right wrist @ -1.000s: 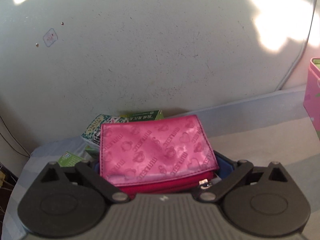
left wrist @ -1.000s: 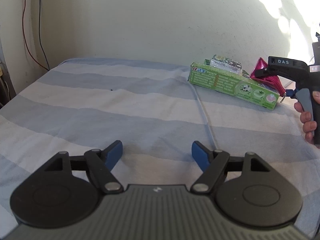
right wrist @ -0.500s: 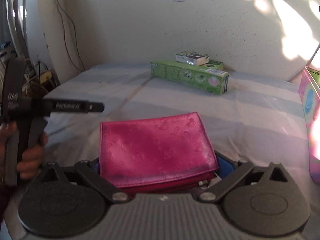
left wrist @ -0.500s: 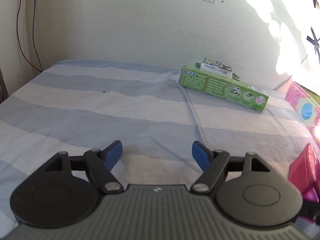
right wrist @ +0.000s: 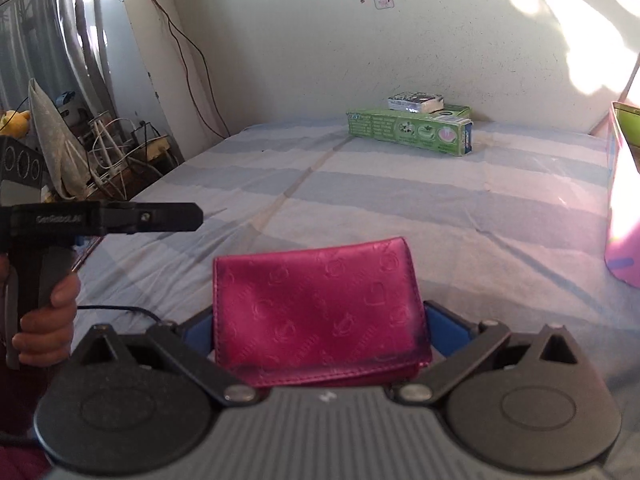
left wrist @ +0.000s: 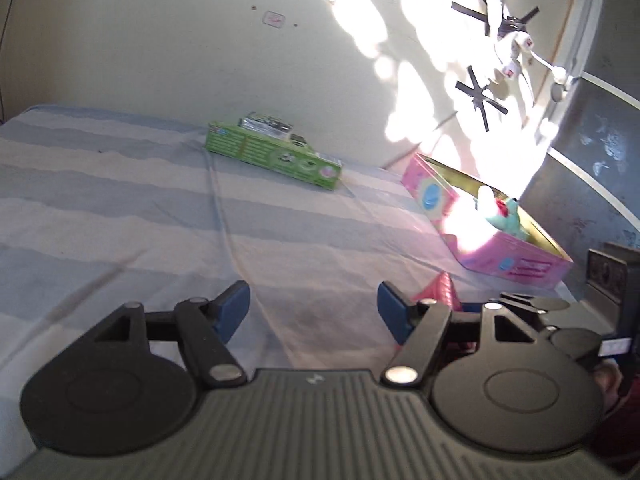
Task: Organize objects
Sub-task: 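Carry the pink purse with the right gripper, lower it into the tin, open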
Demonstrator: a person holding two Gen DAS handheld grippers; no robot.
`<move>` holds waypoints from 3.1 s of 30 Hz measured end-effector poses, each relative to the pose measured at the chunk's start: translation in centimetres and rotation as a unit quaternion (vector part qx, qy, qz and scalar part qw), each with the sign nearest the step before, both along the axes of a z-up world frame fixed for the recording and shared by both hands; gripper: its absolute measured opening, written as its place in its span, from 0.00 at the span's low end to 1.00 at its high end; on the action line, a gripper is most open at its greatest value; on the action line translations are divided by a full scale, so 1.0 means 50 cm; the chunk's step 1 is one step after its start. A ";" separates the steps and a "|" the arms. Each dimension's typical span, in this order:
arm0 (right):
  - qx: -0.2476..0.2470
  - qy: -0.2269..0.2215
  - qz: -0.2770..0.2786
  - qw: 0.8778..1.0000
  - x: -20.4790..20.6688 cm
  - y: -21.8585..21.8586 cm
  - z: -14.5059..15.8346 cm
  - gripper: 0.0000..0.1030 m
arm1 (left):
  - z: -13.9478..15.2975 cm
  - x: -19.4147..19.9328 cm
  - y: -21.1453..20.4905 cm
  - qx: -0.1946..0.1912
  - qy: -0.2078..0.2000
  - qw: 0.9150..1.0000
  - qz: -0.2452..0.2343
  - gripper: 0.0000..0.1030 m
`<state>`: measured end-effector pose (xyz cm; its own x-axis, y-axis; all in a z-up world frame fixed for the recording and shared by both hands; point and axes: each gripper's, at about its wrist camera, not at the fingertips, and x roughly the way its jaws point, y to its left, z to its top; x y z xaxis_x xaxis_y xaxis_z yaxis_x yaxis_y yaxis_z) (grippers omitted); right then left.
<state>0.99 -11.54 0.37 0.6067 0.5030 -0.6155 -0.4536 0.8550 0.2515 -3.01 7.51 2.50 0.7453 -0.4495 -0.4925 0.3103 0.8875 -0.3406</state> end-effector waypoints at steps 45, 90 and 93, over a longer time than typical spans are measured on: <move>-0.019 -0.084 -0.001 0.996 -0.132 0.015 -0.008 1.00 | -0.006 -0.117 -0.102 -0.065 0.057 0.988 -0.128 0.65; 0.090 -0.146 -0.184 0.968 -0.089 -0.385 0.119 0.31 | 0.154 0.226 -0.534 0.058 -0.011 0.964 -0.259 0.45; 0.077 -0.132 -0.225 0.962 -0.046 -0.471 0.119 0.32 | 0.143 0.281 -0.620 0.057 0.015 0.959 -0.276 0.45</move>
<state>-1.30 -35.11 6.31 0.9098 0.2252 -0.3486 -0.1110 0.9414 0.3184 11.06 -23.50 9.67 0.3940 -0.7131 -0.5799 0.7345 0.6236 -0.2677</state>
